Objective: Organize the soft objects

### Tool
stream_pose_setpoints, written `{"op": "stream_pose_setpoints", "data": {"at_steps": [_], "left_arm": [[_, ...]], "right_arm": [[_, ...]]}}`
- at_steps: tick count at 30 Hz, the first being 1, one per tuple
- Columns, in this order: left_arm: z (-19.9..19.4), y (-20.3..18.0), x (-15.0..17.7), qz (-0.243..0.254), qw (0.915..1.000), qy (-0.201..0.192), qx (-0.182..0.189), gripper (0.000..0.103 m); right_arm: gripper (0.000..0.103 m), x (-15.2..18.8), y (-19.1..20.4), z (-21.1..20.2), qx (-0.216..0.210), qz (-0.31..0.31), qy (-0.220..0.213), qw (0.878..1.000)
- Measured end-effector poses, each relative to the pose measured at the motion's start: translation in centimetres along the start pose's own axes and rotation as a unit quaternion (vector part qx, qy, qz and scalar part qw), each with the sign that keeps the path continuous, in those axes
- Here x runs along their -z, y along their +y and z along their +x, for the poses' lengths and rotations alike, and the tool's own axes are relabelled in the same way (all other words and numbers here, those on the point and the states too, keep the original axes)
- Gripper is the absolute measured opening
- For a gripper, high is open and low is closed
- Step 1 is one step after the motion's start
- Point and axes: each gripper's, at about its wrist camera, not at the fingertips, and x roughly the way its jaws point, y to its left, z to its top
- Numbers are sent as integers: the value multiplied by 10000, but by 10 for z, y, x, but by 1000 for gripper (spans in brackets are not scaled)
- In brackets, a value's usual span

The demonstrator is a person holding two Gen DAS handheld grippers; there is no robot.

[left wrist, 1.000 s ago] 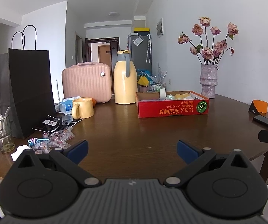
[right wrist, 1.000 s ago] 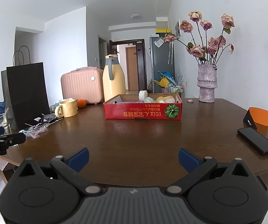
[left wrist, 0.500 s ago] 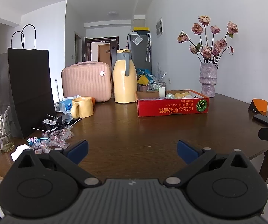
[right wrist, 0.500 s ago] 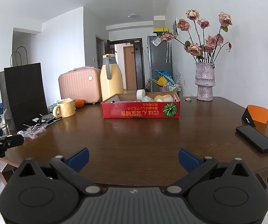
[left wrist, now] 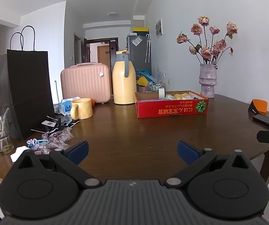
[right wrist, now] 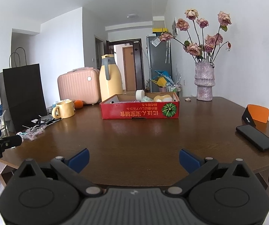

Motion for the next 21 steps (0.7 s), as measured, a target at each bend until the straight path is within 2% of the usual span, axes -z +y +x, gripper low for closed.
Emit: {"op": "stream_pose_setpoints", "data": {"at_steps": [13, 21], "left_arm": [[0, 1, 0, -7, 10000, -23, -27, 103], [-3, 0, 1, -2, 9999, -66, 88, 103]], "right_arm": [[102, 2, -2, 3, -4, 48, 8, 10000], [102, 2, -4, 4, -48, 95, 39, 9999]]}}
